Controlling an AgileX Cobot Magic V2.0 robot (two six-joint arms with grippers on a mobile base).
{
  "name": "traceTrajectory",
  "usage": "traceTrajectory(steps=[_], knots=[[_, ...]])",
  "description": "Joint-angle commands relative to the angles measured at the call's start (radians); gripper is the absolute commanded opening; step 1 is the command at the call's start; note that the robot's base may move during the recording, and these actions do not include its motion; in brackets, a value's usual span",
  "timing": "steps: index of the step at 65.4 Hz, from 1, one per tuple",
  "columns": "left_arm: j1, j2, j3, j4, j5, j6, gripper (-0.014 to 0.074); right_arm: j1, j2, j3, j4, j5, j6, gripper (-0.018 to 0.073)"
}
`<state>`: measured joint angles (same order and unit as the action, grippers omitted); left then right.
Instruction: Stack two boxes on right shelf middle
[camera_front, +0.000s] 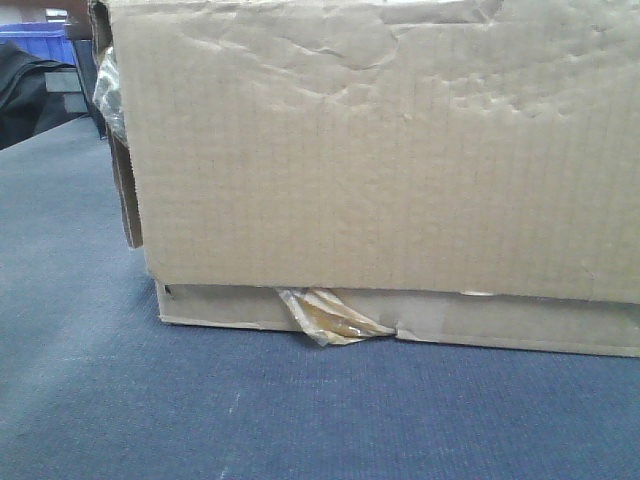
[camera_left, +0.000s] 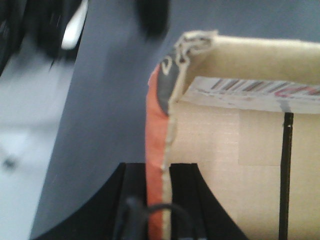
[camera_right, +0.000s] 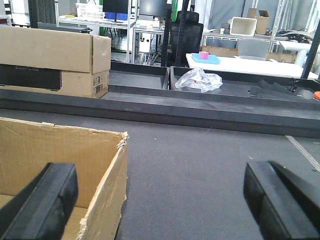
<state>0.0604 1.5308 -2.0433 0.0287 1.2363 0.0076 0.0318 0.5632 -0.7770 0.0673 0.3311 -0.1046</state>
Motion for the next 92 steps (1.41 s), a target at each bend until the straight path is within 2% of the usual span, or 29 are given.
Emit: traceTrajectory(steps=[1,5,11,27,35,42,48,58,82,88,92], knots=[[-0.022,-0.030,-0.095,-0.093,-0.015,-0.020,-0.0111,0.002,0.004,-0.010,-0.009,-0.008,-0.002,0.0559],[-0.063,-0.031,-0.161,-0.119,-0.015,-0.040,-0.0111,0.002,0.004,-0.010,-0.009,-0.008,-0.002,0.0559],[-0.154,-0.026,-0.226,-0.117,-0.015,-0.062,-0.0111,0.002,0.004,-0.010,-0.009,-0.008,-0.002,0.0559],[-0.417,0.063,-0.244,-0.108,-0.015,-0.100,-0.0111,0.002,0.004,-0.010,-0.009,-0.008,-0.002,0.0559],[-0.521,0.148,-0.244,-0.062,-0.015,-0.124,-0.0111,0.002,0.004,-0.010,-0.009,-0.008,-0.002,0.0559],[-0.574,0.220,-0.244,0.003,-0.015,-0.177,-0.0111,0.002,0.004,-0.010,-0.009,-0.008,-0.002,0.0559],[-0.595,0.276,-0.244,0.029,-0.015,-0.212,-0.0111,0.002,0.004,-0.010,-0.009,-0.006,-0.002,0.0559],[-0.595,0.355,-0.244,0.044,-0.015,-0.256,-0.0111,0.002,0.004,-0.010,-0.009,0.002,-0.002,0.0559],[-0.595,0.411,-0.244,0.041,-0.015,-0.260,-0.0106,0.002,0.004,-0.010,-0.009,0.004,-0.002,0.0559],[-0.597,0.411,-0.244,0.036,-0.015,-0.253,-0.0032,0.002,0.004,-0.010,-0.009,0.004,-0.002,0.0559],[-0.597,0.411,-0.244,0.029,-0.015,-0.253,0.0090,0.002,0.004,-0.010,-0.009,0.002,-0.002,0.0559]])
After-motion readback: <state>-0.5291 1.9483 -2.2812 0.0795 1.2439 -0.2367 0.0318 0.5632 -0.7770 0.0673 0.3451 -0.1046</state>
